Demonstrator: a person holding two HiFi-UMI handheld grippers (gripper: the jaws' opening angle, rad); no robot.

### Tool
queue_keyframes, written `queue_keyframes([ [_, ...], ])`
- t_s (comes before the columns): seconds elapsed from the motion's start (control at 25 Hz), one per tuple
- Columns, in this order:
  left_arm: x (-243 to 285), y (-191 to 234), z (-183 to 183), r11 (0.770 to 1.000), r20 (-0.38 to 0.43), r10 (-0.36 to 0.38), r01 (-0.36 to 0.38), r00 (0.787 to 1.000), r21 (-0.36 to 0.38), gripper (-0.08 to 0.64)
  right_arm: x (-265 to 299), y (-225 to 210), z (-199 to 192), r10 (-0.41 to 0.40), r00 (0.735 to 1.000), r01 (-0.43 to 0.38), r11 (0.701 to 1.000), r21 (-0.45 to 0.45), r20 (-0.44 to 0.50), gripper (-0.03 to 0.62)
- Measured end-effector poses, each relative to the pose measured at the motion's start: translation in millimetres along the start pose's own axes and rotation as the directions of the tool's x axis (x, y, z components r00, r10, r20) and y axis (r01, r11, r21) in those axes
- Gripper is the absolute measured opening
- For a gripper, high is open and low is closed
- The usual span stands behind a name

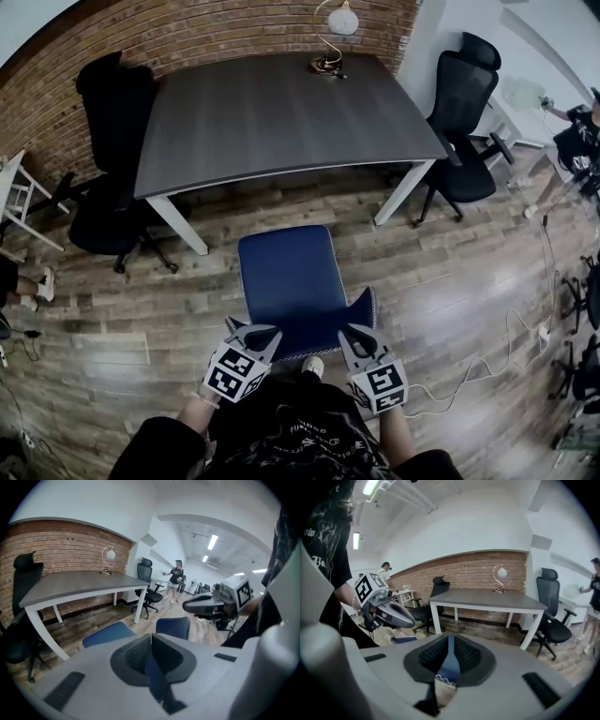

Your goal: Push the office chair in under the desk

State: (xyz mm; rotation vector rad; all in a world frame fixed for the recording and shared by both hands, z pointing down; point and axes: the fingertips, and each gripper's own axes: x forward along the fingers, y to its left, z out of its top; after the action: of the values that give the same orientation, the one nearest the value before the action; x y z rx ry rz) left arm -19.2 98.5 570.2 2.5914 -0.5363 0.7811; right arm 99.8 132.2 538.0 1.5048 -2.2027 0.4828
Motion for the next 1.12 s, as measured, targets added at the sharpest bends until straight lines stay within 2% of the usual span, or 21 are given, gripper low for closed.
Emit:
queue_keyframes([
  [0.08,1.1,-7.9,-4.7,0.999,-0.032,-0.037,0.037,0.999,0.0,0.014,3.9,3.8,-1.8,0.097,0.995,-0.099,0.994,-0.04,-0.031,0.096],
  [0.12,1.4,-11.6,-6.6,0.999,-0.043,-0.053,0.053,0.998,-0.001,0.058,5.6,7.1,-3.5,0.146,0.988,-0.149,0.986,-0.069,-0.048,0.116],
  [0.16,1.6,-14.4,-8.0,0.998,-0.053,-0.063,0.063,0.997,0.004,0.104,6.6,10.6,-5.9,0.189,0.979,-0.196,0.976,-0.099,-0.071,0.128],
  [0.2,1.9,-16.6,-9.0,0.998,-0.063,-0.066,0.067,0.996,0.017,0.121,6.9,13.8,-8.5,0.227,0.969,-0.238,0.963,-0.127,-0.096,0.137],
  [0.32,2.9,-23.7,-11.9,0.994,-0.111,-0.066,0.075,0.992,0.082,0.151,4.7,20.4,-14.0,0.312,0.936,-0.34,0.922,-0.185,-0.164,0.163],
  [0.44,3.4,-30.6,-15.4,0.988,-0.167,-0.091,0.109,0.982,0.106,0.178,4.4,25.3,-21.0,0.359,0.899,-0.417,0.877,-0.239,-0.25,0.195],
  [0.56,3.7,-36.5,-22.1,0.983,-0.225,-0.103,0.134,0.969,0.127,0.193,4.9,29.4,-30.0,0.38,0.865,-0.476,0.829,-0.295,-0.329,0.206],
  [0.72,8.8,-43.4,-34.0,0.966,-0.316,-0.073,0.146,0.946,0.213,0.198,4.6,30.7,-45.3,0.373,0.826,-0.533,0.762,-0.368,-0.423,0.206],
  [0.88,14.6,-41.3,-48.6,0.961,-0.387,-0.052,0.151,0.921,0.23,0.205,10.7,36.0,-61.2,0.36,0.784,-0.59,0.685,-0.426,-0.506,0.206],
  [0.96,19.0,-40.9,-52.3,0.958,-0.402,-0.053,0.16,0.914,0.239,0.212,16.0,37.0,-68.2,0.35,0.768,-0.611,0.654,-0.446,-0.537,0.206],
  [1.12,24.3,-41.9,-62.5,0.936,-0.447,-0.022,0.176,0.894,0.304,0.213,24.6,34.9,-85.6,0.315,0.744,-0.636,0.602,-0.482,-0.589,0.206],
])
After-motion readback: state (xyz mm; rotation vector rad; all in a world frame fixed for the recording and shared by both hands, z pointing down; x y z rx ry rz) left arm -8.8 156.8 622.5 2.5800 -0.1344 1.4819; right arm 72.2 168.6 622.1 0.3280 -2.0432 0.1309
